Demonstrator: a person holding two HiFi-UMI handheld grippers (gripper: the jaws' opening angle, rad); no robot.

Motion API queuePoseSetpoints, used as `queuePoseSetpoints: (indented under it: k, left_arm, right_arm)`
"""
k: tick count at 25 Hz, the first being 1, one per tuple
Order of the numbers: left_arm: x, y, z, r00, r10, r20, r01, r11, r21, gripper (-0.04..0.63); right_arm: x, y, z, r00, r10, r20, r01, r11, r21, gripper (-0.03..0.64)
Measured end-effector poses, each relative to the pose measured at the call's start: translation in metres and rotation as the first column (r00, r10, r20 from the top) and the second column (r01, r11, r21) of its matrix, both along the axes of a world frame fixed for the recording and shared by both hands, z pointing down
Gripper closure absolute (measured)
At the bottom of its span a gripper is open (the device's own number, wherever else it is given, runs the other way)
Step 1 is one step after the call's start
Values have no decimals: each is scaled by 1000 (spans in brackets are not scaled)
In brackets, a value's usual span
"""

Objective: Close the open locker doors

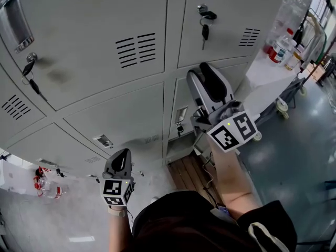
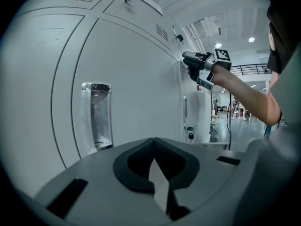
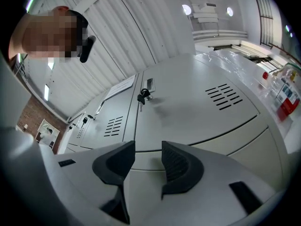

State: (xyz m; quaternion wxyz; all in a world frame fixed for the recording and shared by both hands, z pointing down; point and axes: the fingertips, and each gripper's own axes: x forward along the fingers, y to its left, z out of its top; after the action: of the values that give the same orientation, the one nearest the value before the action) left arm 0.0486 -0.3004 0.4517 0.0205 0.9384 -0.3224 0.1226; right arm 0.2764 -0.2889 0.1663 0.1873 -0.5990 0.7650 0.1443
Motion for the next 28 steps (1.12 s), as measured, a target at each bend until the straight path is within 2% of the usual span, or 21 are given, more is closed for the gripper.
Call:
queuePoseSetpoints:
  k: [7,13,14,15,16,18,19,20,22,28]
  left_arm:
    - [40,9,7,995,102,-3,-103,994,-28,577]
    - [99,29,14,973,231,0,-231,972,-45,577]
    - [97,31,15,969,249,0,-248,967,-47,577]
    - [76,29,17,964,266,-1,-265,963,-47,577]
    - [33,24,20,960,281,-5,-281,959,-45,577]
    - [-83,9,26,945,327,-15,-328,944,-35,577]
    - [-125,5,29,933,359,-17,-359,933,-35,577]
    - [-148,5,31,921,389,-19,-389,920,-39,577]
    - [-148,12,35,903,430,-16,-430,901,-52,577]
    - [-102,44,46,854,520,-3,-519,851,-76,577]
  right_arm:
    - [33,26,44,996,95,3,-94,991,-100,430]
    - [81,67,92,978,210,18,-201,957,-209,430]
    - [77,73,100,974,226,15,-217,950,-226,430]
    - [53,75,109,970,242,12,-232,942,-241,430]
    - [7,74,117,966,259,9,-248,935,-254,430]
    - [-114,71,132,952,306,6,-293,916,-275,430]
    - [-160,74,139,942,336,6,-321,903,-286,430]
    - [-185,80,147,931,366,9,-347,890,-297,430]
    - [-190,99,160,911,413,18,-386,866,-317,430]
    - [-151,156,213,847,529,46,-471,789,-395,430]
